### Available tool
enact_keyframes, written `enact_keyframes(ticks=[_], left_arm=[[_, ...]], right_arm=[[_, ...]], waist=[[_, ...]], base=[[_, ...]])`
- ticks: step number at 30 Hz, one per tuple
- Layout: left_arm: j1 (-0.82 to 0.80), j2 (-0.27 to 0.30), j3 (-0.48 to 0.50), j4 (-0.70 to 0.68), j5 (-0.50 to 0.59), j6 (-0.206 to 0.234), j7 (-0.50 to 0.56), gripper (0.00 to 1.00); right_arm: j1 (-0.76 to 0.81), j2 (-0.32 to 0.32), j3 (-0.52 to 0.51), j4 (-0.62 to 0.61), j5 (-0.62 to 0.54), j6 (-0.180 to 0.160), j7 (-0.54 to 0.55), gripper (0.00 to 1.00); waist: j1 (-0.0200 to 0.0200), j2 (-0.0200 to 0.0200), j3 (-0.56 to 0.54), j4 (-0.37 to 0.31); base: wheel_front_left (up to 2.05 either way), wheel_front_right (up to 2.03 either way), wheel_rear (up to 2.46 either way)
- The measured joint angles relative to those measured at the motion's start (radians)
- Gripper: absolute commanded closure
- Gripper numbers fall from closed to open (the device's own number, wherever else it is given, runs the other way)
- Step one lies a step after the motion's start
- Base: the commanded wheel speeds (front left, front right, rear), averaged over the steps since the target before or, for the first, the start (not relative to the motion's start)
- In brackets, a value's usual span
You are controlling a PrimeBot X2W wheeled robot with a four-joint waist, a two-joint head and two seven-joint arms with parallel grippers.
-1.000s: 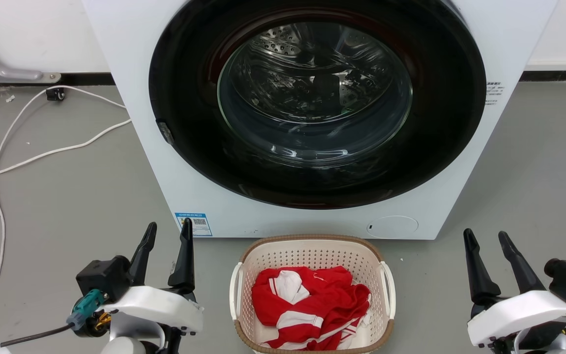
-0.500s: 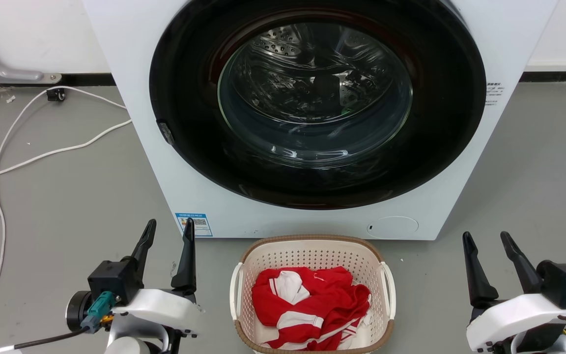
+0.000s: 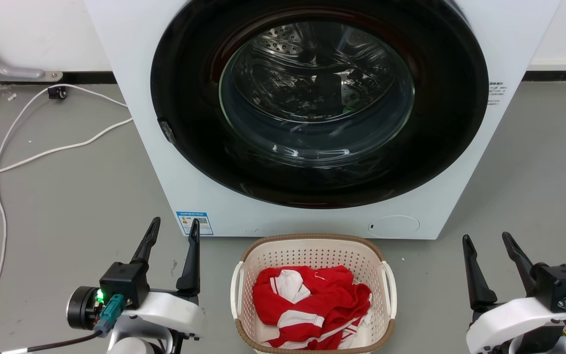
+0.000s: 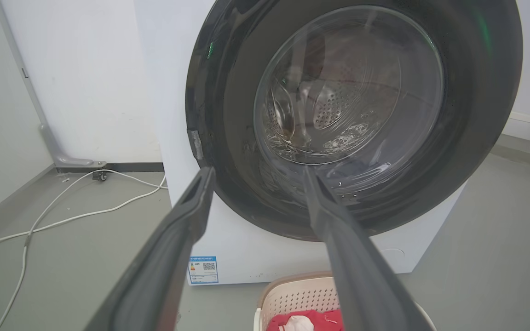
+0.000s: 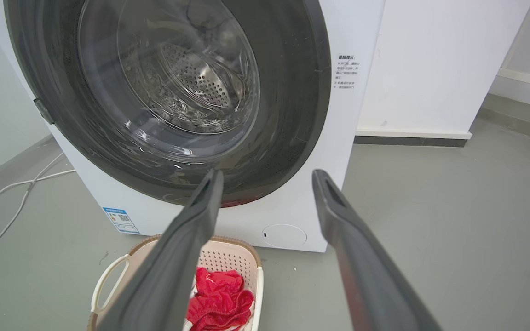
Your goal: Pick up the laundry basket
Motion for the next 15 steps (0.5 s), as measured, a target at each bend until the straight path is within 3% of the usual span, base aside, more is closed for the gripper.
enact_keyframes(ticks=[15], left_arm=[[-0.004, -0.004, 0.006, 0.001, 0.084, 0.001, -0.026, 0.0]], right_arm=[[0.004, 0.001, 0.0, -0.013, -0.089, 0.0, -0.024, 0.0]], waist=[[0.0, 0.0, 0.011, 0.0]], base=[[0.0, 0.0, 0.0]])
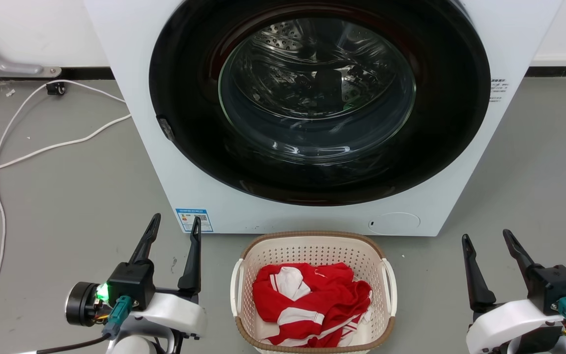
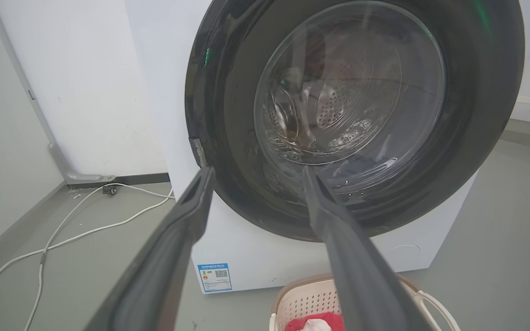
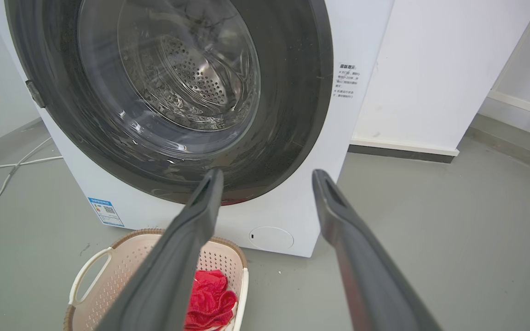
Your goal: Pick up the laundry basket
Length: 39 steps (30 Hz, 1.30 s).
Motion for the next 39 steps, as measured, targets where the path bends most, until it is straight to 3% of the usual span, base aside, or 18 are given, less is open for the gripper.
enact_keyframes(ticks=[25, 39], left_arm=[[-0.015, -0.014, 0.021, 0.025, 0.01, -0.003, -0.002, 0.0], [-0.249, 0.005, 0.04, 0.234, -0.049, -0.036, 0.005, 0.0]], right_arm=[[-0.016, 0.0, -0.004, 0.016, 0.003, 0.0, -0.009, 0.0], [-0.223, 0.001, 0.006, 0.164, 0.01, 0.0, 0.001, 0.0]], waist=[[-0.0001, 0.0, 0.025, 0.0], [0.0, 0.0, 0.182, -0.014]], base=[[0.0, 0.0, 0.0], [0.0, 0.0, 0.0]])
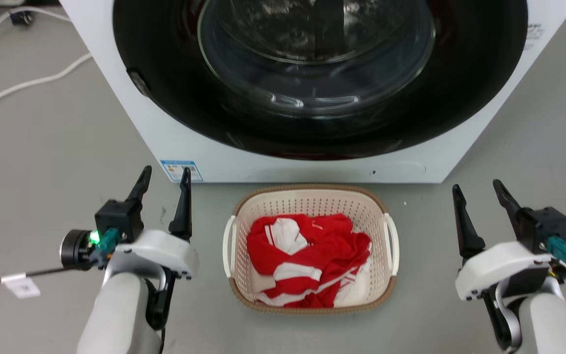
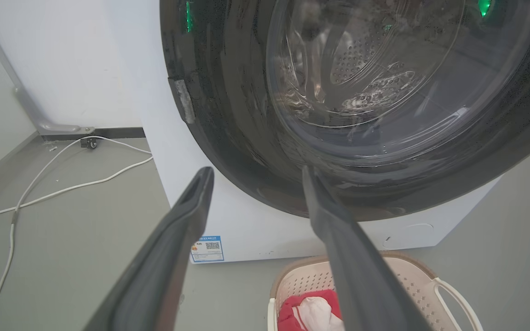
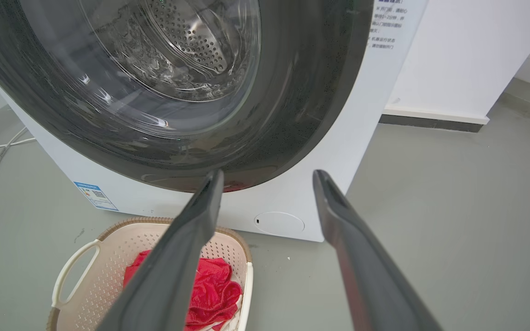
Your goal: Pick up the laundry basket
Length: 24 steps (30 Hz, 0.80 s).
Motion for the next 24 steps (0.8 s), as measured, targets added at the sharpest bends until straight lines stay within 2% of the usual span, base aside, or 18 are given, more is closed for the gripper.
enact_keyframes(ticks=[15, 18, 24], left_arm=[[-0.299, 0.044, -0.045, 0.363, -0.101, -0.046, 0.077, 0.0], [-0.356, 0.05, -0.073, 0.431, -0.129, -0.05, 0.103, 0.0], [-0.434, 0.078, -0.198, 0.516, -0.234, -0.051, 0.185, 0.0]], right_arm=[[-0.269, 0.0, 0.052, 0.31, 0.008, 0.0, 0.04, 0.0], [-0.32, 0.0, 0.064, 0.381, 0.019, 0.0, 0.045, 0.0], [-0.417, 0.001, 0.11, 0.533, 0.063, 0.0, 0.062, 0.0]], waist=[[0.0001, 0.0, 0.219, -0.026], [0.0001, 0.0, 0.259, -0.032], [0.0001, 0.0, 0.328, -0.046]], base=[[0.0, 0.0, 0.0], [0.0, 0.0, 0.0], [0.0, 0.0, 0.0]])
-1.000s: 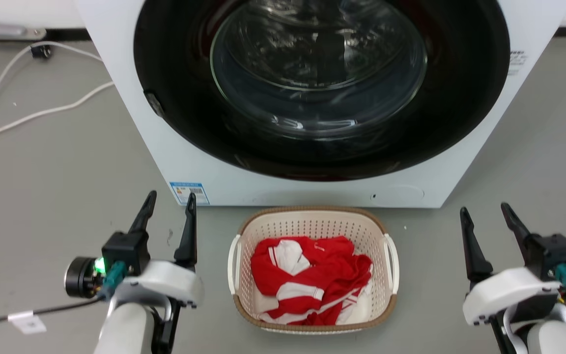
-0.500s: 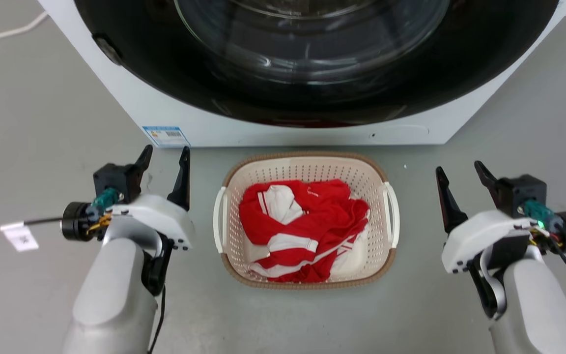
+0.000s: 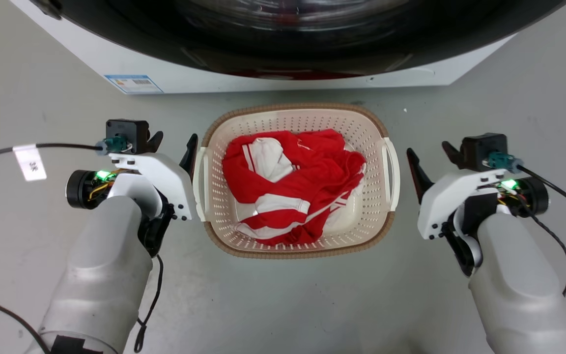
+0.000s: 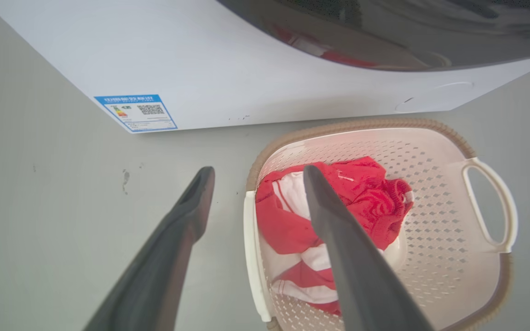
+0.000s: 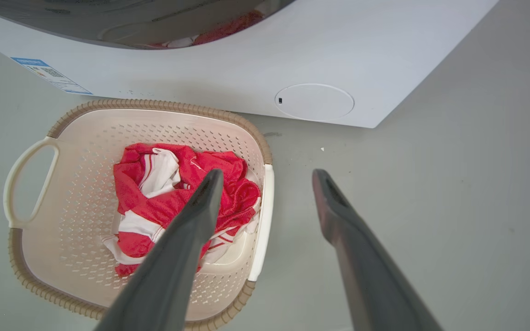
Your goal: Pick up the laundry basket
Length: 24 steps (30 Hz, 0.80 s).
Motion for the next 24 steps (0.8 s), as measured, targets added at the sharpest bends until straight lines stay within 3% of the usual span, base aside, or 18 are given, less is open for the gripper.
enact_keyframes(ticks=[12, 24], left_arm=[[-0.088, 0.083, -0.25, 0.036, -0.23, 0.0, 0.192, 0.0], [-0.186, 0.144, -0.414, 0.048, -0.404, 0.0, 0.315, 0.0]], right_arm=[[-0.18, 0.0, 0.131, 0.251, 0.091, 0.0, 0.062, 0.0], [-0.325, 0.0, 0.257, 0.387, 0.205, 0.0, 0.141, 0.0]], waist=[[0.0, 0.0, 0.109, -0.026], [0.0, 0.0, 0.212, -0.044]], base=[[0.0, 0.0, 0.0], [0.0, 0.0, 0.0]])
